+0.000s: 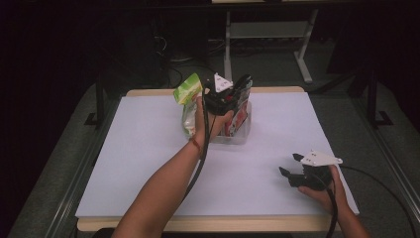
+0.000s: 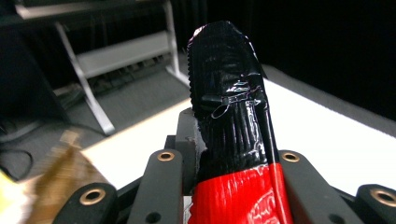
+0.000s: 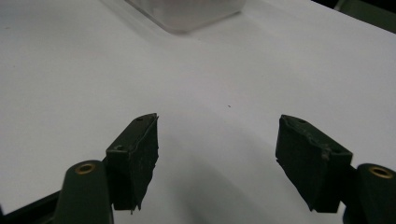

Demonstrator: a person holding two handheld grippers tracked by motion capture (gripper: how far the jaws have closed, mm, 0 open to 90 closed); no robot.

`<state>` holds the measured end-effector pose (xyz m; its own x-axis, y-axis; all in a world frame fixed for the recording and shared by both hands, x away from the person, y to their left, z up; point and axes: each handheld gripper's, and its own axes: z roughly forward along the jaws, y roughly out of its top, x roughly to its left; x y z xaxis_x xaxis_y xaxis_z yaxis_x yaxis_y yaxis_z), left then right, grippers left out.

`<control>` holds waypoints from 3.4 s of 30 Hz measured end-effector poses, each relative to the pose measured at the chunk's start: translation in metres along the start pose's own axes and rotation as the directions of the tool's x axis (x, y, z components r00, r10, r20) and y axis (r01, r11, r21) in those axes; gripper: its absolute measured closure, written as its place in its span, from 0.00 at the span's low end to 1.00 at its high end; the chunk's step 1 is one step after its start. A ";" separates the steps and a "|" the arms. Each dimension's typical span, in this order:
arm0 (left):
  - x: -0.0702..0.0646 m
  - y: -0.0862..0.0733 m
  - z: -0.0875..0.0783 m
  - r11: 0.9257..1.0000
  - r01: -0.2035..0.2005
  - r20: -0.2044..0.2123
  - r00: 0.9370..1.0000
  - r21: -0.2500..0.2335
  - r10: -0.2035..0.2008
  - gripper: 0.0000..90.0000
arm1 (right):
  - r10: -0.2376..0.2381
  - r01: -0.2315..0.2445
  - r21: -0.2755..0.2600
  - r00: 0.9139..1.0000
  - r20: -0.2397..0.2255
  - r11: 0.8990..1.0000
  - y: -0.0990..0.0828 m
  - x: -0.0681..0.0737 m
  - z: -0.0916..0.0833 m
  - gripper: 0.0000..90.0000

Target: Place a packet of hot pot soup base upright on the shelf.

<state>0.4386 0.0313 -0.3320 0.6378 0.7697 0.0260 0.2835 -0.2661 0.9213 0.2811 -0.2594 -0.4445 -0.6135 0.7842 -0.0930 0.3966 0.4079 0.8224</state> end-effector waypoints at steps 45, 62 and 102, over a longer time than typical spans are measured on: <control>0.007 -0.011 0.008 0.999 -0.034 0.012 0.999 0.010 0.034 0.75 | -0.010 0.010 0.011 1.000 0.012 1.000 -0.001 0.000 -0.001 0.33; 0.010 -0.013 0.004 0.998 -0.061 0.084 0.995 0.032 0.058 0.60 | -0.023 0.023 0.016 1.000 0.017 1.000 -0.001 0.000 -0.001 0.33; 0.018 -0.034 -0.032 0.980 -0.185 0.165 0.971 0.075 0.171 0.58 | -0.017 0.017 0.019 1.000 0.017 1.000 -0.001 0.001 -0.002 0.33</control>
<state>0.4176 0.0731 -0.3509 0.7862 0.6065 0.1185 0.2134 -0.4464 0.8690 0.2791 -0.2602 -0.4445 -0.6082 0.7851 -0.1168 0.3991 0.4297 0.8100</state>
